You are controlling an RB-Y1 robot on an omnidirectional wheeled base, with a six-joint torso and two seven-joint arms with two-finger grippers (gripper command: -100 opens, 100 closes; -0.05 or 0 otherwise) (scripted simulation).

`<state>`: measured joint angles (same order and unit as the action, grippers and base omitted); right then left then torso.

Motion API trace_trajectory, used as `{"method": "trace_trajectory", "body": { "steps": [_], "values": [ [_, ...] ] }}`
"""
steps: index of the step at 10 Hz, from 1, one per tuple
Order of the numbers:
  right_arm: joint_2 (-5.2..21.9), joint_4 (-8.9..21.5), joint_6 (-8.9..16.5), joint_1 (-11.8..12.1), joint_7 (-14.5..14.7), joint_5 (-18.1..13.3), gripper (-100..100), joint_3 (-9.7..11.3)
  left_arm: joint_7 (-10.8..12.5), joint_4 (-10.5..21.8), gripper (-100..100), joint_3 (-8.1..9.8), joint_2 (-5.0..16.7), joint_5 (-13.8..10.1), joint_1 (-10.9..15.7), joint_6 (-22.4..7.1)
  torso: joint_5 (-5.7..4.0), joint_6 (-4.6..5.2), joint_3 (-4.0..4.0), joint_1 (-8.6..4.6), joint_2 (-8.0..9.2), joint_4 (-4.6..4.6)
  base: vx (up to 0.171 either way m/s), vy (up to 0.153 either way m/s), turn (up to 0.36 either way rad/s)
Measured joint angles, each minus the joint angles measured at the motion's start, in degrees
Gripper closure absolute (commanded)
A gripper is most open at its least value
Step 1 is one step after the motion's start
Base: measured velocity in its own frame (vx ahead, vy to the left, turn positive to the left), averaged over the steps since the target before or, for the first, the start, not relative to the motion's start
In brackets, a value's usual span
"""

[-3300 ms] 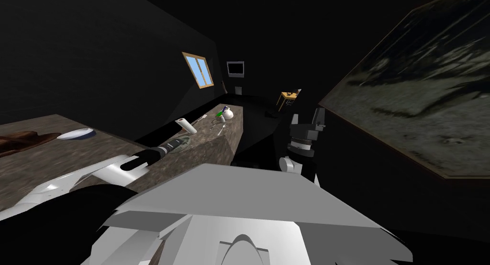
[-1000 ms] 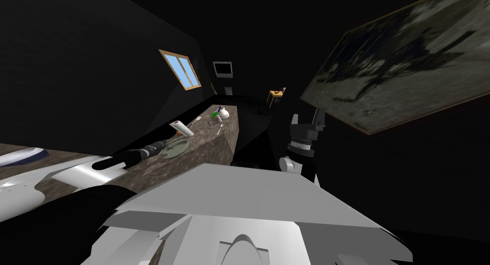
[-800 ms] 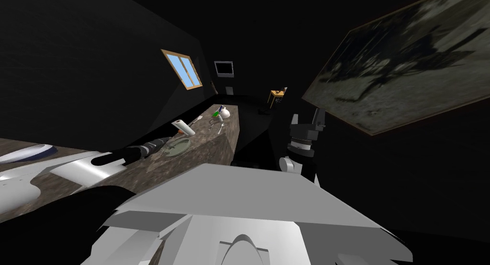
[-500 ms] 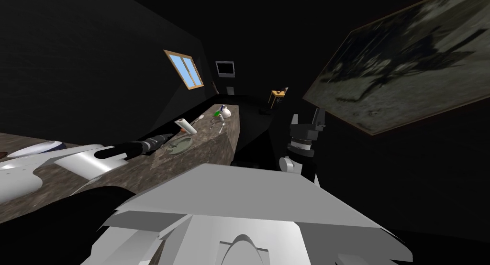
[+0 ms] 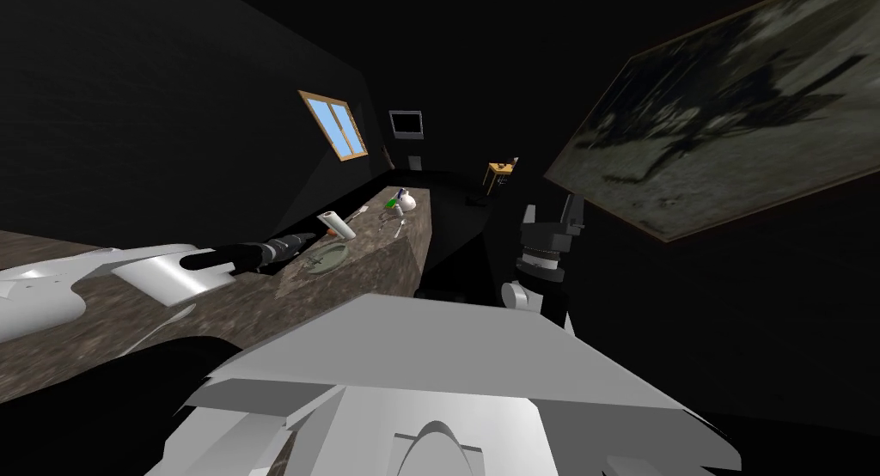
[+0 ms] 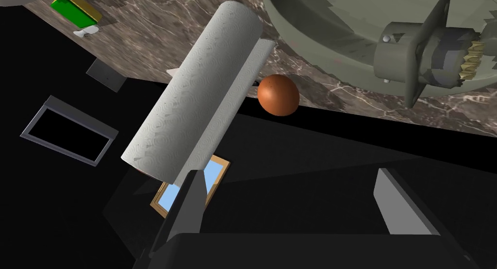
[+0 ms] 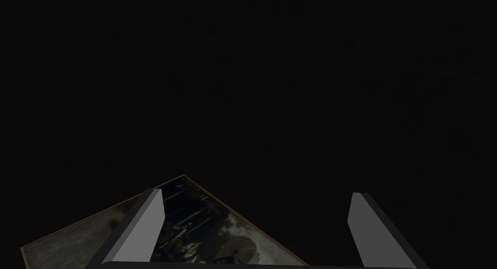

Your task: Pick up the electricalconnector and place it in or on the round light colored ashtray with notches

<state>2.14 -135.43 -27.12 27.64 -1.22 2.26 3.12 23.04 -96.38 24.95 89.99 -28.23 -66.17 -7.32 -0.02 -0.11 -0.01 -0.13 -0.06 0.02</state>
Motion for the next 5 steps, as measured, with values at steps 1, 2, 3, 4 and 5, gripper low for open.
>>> {"method": "trace_trajectory", "body": {
  "steps": [1, 2, 3, 4, 5],
  "values": [
    [0.00, 0.00, 0.00, 0.00, 0.00, 0.00, 0, 0.00, -0.01, 0.01, 0, -0.01, -0.02, 0.01, 0.01, 0.01, 0.00, 0.00, -0.02, 0.02, -0.04, -0.01, 0.000, 0.000, 0.000],
    [0.00, 0.00, 0.00, 0.00, 0.00, 0.00, 0, 0.00, -0.01, 0.01, 0, -0.01, -0.02, 0.01, 0.01, 0.01, 0.01, 0.00, -0.03, 0.02, -0.05, -0.01, 0.000, 0.000, 0.000],
    [0.00, 0.00, 0.00, 0.00, 0.00, 0.00, 0, 0.00, -0.01, 0.01, 0, -0.01, -0.02, 0.01, 0.00, 0.01, 0.01, 0.00, -0.04, 0.03, -0.06, -0.02, 0.000, 0.000, 0.000],
    [0.00, 0.00, 0.00, 0.00, 0.00, 0.00, 0, 0.00, -0.01, 0.01, 0, -0.01, -0.02, 0.01, 0.00, 0.01, 0.01, 0.00, -0.04, 0.03, -0.06, -0.02, 0.000, 0.000, 0.000],
    [0.00, 0.00, 0.00, 0.00, 0.00, 0.00, 0, 0.00, -0.01, 0.01, 0, -0.01, -0.02, 0.01, 0.00, 0.01, 0.01, 0.00, -0.04, 0.03, -0.07, -0.02, 0.000, 0.000, 0.000]
  ]
}}
